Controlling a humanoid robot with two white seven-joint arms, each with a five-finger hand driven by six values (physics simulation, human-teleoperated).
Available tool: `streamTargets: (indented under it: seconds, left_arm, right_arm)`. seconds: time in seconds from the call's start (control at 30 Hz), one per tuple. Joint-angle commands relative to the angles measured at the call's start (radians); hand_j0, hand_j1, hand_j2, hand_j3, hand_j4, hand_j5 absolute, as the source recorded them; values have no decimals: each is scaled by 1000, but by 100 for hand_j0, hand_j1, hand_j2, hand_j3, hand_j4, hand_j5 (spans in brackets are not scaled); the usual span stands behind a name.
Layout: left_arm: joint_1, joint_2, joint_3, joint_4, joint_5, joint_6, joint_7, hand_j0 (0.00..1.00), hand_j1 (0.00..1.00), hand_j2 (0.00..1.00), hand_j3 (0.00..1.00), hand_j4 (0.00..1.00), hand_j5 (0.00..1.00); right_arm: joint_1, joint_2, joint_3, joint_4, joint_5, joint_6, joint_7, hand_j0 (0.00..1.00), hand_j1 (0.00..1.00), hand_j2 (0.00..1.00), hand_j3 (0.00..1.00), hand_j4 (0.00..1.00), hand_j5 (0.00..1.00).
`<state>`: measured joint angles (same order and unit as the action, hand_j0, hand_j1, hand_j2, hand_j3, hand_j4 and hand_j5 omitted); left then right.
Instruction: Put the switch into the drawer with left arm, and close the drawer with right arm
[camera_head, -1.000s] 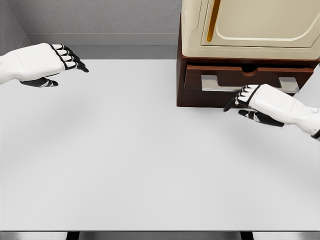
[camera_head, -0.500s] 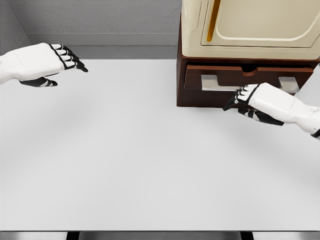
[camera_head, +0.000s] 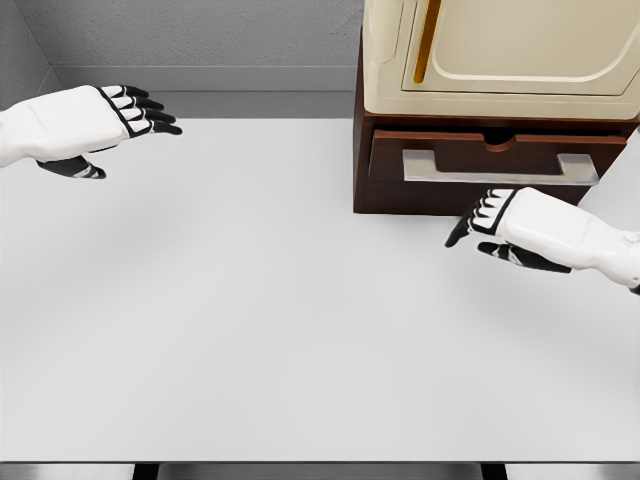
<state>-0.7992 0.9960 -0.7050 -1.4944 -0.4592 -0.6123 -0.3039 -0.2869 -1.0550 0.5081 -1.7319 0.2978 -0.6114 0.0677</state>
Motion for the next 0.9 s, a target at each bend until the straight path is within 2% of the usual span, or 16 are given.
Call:
streamTargets:
  seconds: [0.0, 0.23, 0.4, 0.47, 0.87]
  left_arm:
    - [0, 1, 1, 0, 5, 1, 2, 100, 100, 100, 100, 100, 100]
    - [0, 0, 7, 25, 7, 1, 2, 100, 100, 100, 100, 100, 100]
    - [0, 0, 7, 26, 5, 1, 2, 100, 100, 100, 100, 100, 100]
    - [0, 0, 7, 43, 5, 1, 2, 100, 100, 100, 100, 100, 100]
    - [9, 3, 7, 54, 5, 1, 2, 100, 100, 100, 100, 100, 100]
  right_arm:
    - [-2, 4, 0, 22, 1, 1, 0, 60, 60, 60, 60, 60, 60]
    - [-5, 30, 1, 101, 12, 1, 0, 60, 60, 60, 60, 60, 60]
    - [-14, 47, 0, 130, 18, 1, -2, 59, 59, 59, 59, 59, 59]
    - [-35, 59, 0, 147, 17, 1, -2, 58, 58, 58, 58, 58, 58]
    - [-66, 82, 0, 149, 20, 1, -2, 57, 57, 57, 57, 57, 57]
